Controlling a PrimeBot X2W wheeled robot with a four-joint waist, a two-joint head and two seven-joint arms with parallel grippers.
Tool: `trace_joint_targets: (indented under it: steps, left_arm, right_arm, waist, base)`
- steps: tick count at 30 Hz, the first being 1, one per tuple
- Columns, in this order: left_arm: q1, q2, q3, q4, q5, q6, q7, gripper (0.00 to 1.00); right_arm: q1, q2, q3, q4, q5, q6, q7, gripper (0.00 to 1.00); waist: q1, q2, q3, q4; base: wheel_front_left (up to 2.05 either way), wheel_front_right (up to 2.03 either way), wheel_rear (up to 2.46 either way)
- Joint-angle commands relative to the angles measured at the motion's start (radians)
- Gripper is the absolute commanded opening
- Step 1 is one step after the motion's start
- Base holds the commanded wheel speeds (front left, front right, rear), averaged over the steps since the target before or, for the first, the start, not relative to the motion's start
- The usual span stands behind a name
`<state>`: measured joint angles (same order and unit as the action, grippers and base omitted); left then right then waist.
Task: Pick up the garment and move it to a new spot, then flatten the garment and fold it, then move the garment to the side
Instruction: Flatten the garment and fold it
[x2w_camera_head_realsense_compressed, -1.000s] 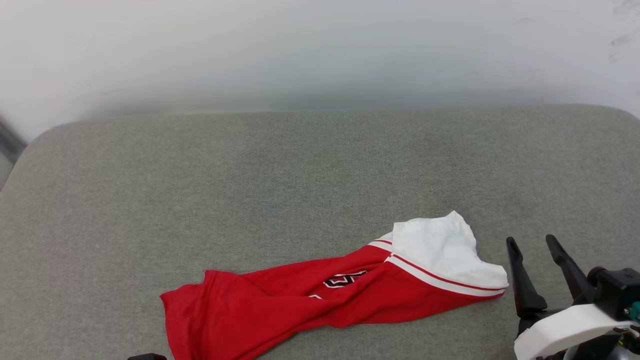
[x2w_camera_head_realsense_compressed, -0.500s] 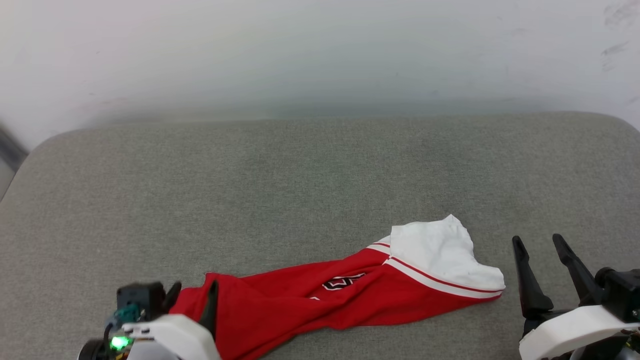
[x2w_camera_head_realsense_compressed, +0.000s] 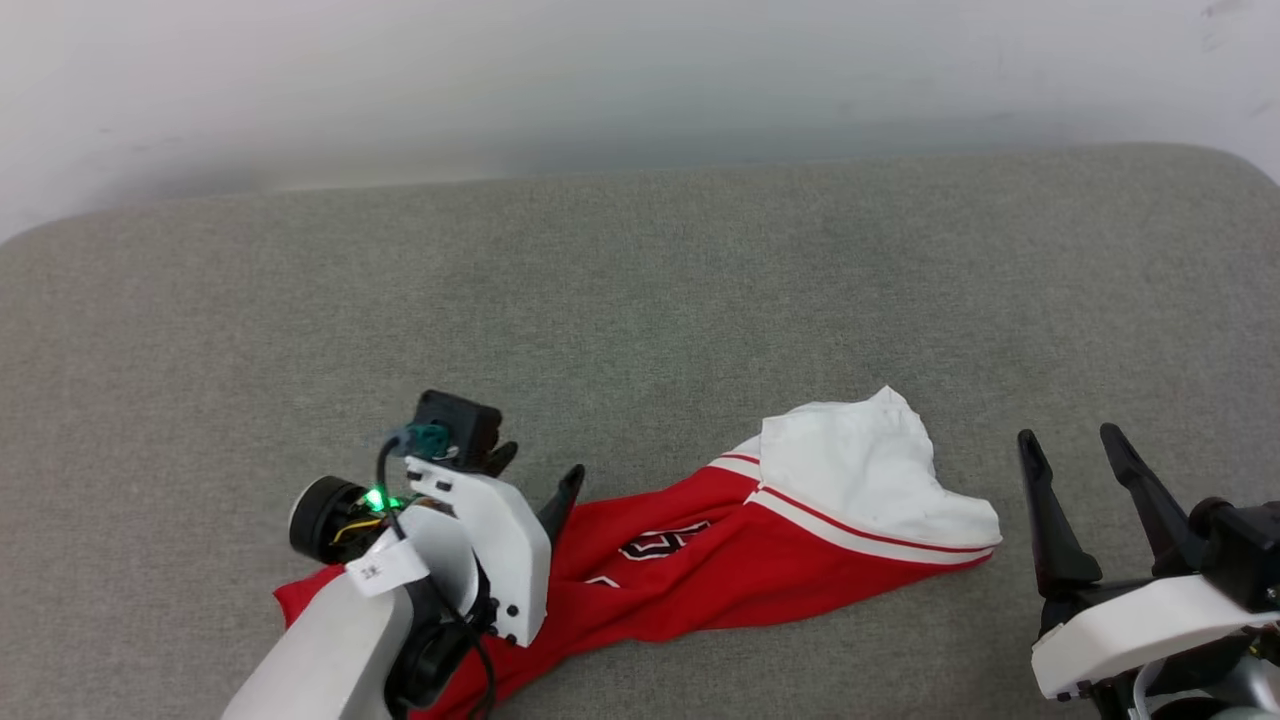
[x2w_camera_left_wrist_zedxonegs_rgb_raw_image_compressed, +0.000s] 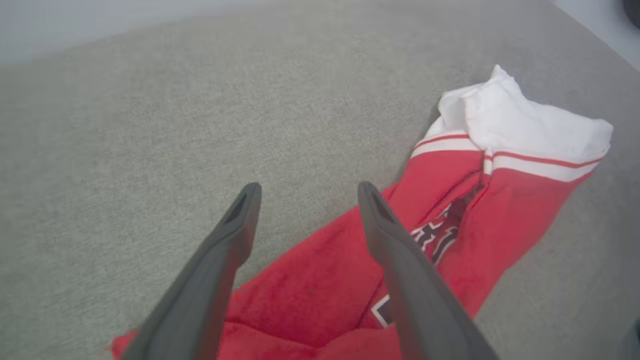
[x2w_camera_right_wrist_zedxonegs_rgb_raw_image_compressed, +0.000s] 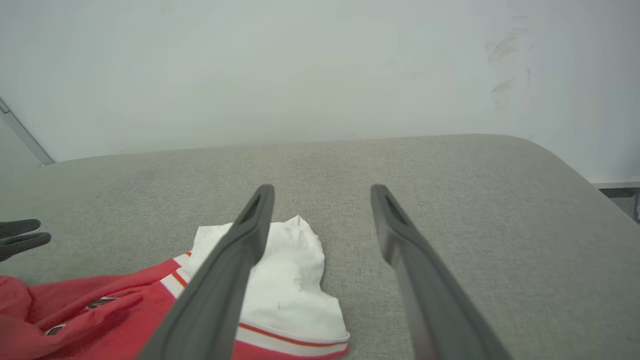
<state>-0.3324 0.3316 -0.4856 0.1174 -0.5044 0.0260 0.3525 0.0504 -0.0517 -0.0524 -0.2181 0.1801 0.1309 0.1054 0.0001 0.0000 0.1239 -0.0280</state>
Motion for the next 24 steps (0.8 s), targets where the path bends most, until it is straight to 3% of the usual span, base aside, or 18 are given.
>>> trace_joint_targets:
  steps: [1, 9, 21, 22, 23, 24]
  left_arm:
    - [-0.034, -0.010, -0.022, 0.028, -0.010, -0.026, 0.038, 1.00]
    - [-0.141, -0.037, -0.135, 0.164, -0.020, -0.121, 0.172, 1.00]
    - [-0.228, -0.054, -0.349, 0.330, -0.040, -0.159, 0.334, 1.00]
    - [-0.238, -0.055, -0.365, 0.339, -0.044, -0.159, 0.338, 0.93]
    - [-0.248, -0.054, -0.380, 0.348, -0.049, -0.159, 0.338, 0.40]
    - [-0.259, -0.053, -0.387, 0.356, -0.055, -0.158, 0.323, 0.00]
  right_arm:
    - [-0.017, 0.002, 0.002, 0.003, -0.004, 0.000, -0.006, 1.00]
    - [-0.044, 0.002, 0.012, 0.033, 0.011, 0.000, -0.022, 1.00]
    - [-0.068, 0.002, 0.016, 0.072, 0.034, 0.000, -0.050, 1.00]
    - [-0.072, 0.002, 0.019, 0.073, 0.036, 0.000, -0.053, 1.00]
    - [-0.075, 0.002, 0.020, 0.075, 0.037, 0.000, -0.055, 1.00]
    - [-0.077, 0.002, 0.021, 0.078, 0.040, 0.000, -0.054, 1.00]
  waist:
    - [-0.0001, 0.0000, 0.027, -0.019]
    - [-0.0001, 0.0000, 0.080, -0.061]
    - [-0.0001, 0.0000, 0.117, -0.078]
    - [-0.0001, 0.0000, 0.119, -0.079]
    - [-0.0001, 0.0000, 0.121, -0.081]
    - [-0.0001, 0.0000, 0.123, -0.082]
  base:
    - [0.00, 0.00, 0.00]
    - [0.00, 0.00, 0.00]
    - [0.00, 0.00, 0.00]
    - [0.00, 0.00, 0.00]
    - [0.00, 0.00, 0.00]
    - [0.00, 0.00, 0.00]
